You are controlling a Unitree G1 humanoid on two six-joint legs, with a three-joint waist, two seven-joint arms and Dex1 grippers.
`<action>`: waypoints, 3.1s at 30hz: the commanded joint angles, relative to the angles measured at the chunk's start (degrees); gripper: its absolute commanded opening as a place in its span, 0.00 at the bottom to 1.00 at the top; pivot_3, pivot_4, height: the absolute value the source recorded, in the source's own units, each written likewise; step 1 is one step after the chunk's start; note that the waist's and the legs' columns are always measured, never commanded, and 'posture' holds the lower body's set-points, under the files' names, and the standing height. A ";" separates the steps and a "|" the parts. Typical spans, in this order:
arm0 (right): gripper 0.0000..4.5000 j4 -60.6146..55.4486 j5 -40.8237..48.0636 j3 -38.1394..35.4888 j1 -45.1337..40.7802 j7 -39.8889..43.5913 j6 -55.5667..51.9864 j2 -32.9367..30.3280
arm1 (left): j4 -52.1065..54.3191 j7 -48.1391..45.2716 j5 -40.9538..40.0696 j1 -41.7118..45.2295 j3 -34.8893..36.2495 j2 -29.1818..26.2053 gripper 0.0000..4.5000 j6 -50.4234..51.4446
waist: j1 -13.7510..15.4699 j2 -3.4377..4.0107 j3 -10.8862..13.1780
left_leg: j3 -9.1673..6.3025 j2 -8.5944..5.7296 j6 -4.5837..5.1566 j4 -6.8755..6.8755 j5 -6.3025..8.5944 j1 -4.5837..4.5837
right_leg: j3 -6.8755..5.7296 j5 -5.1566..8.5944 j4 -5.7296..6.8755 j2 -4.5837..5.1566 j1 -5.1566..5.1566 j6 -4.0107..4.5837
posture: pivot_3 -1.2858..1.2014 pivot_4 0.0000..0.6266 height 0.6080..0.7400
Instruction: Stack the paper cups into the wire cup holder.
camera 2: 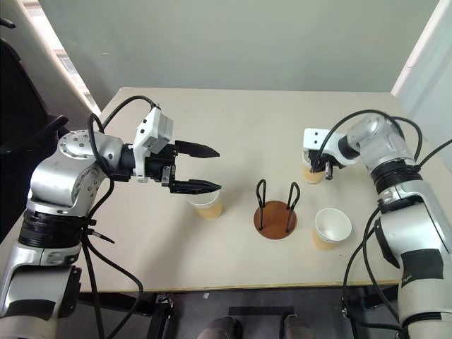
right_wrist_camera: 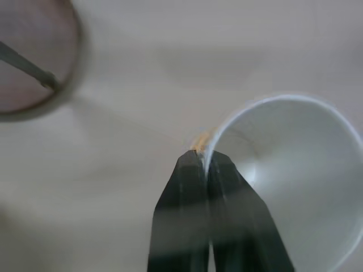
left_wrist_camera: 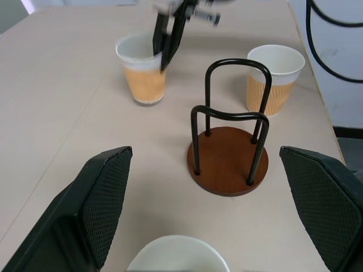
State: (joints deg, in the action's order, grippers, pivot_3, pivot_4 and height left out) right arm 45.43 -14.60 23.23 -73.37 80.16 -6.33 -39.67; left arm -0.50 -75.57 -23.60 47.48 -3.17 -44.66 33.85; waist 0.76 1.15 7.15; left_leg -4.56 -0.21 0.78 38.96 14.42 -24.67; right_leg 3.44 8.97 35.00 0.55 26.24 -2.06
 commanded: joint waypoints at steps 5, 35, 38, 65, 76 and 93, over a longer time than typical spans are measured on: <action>0.02 -41.94 9.46 -7.35 3.63 9.92 -16.07 -8.44 | 0.39 0.24 -0.82 -1.89 2.00 -1.86 1.00 -1.09 | -0.11 0.01 0.00 | -0.01 0.02 -0.50 -0.03 -0.25 -0.01 | -0.04 0.09 0.01 -0.03 0.00 0.14 | 0.52 0.24 1.00; 0.02 -63.88 15.29 0.19 8.38 12.20 -21.72 -11.43 | -2.83 -0.16 1.66 -1.49 0.30 -1.82 1.00 -4.74 | -0.44 -0.01 0.00 | -0.09 0.07 -0.01 0.10 -0.22 0.22 | -0.01 0.08 0.13 -0.16 -0.16 0.56 | 0.52 0.24 1.00; 0.12 -63.59 14.51 1.02 8.84 11.52 -20.82 -10.64 | -2.42 -0.09 1.67 -1.71 0.36 -2.08 1.00 -4.66 | -0.45 -0.01 0.00 | -0.09 0.07 -0.01 0.10 -0.22 0.23 | -0.01 0.09 0.13 -0.16 -0.16 0.57 | 0.52 0.24 1.00; 0.63 -67.32 37.53 -11.69 7.23 2.21 -50.72 -8.83 | 11.70 -0.40 20.69 -4.26 -11.09 -16.13 1.00 -11.19 | -0.51 -0.02 0.00 | -0.09 0.06 -0.02 0.04 -0.23 0.22 | 0.03 0.21 0.15 -0.19 -0.09 0.74 | 0.52 0.24 1.00; 0.63 -66.97 40.38 -10.07 6.21 -0.32 -50.17 -9.53 | 3.62 -1.29 25.28 -3.32 -14.13 -12.38 1.00 -17.64 | -0.51 -0.02 0.00 | -0.12 0.06 -0.02 0.02 -0.18 0.21 | 0.02 0.22 0.40 -0.17 0.04 0.80 | 0.52 0.24 1.00; 0.64 -68.96 43.00 -10.02 8.12 -2.55 -49.89 -10.93 | -12.80 -3.88 25.05 1.25 -14.96 -1.93 0.72 -32.23 | -0.40 -0.03 0.00 | -0.12 0.05 0.02 0.08 -0.14 0.16 | 0.01 0.21 0.50 -0.15 0.09 0.79 | 0.52 0.24 1.00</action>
State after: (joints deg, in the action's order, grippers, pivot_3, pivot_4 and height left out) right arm -22.39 27.46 14.10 -65.10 77.94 -56.75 -50.01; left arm -12.83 -78.93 2.52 46.59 -19.84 -46.78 3.23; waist 0.36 1.12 7.15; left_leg -4.67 -0.16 0.80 39.04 14.28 -24.52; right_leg 3.45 9.17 35.50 0.40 26.32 -1.29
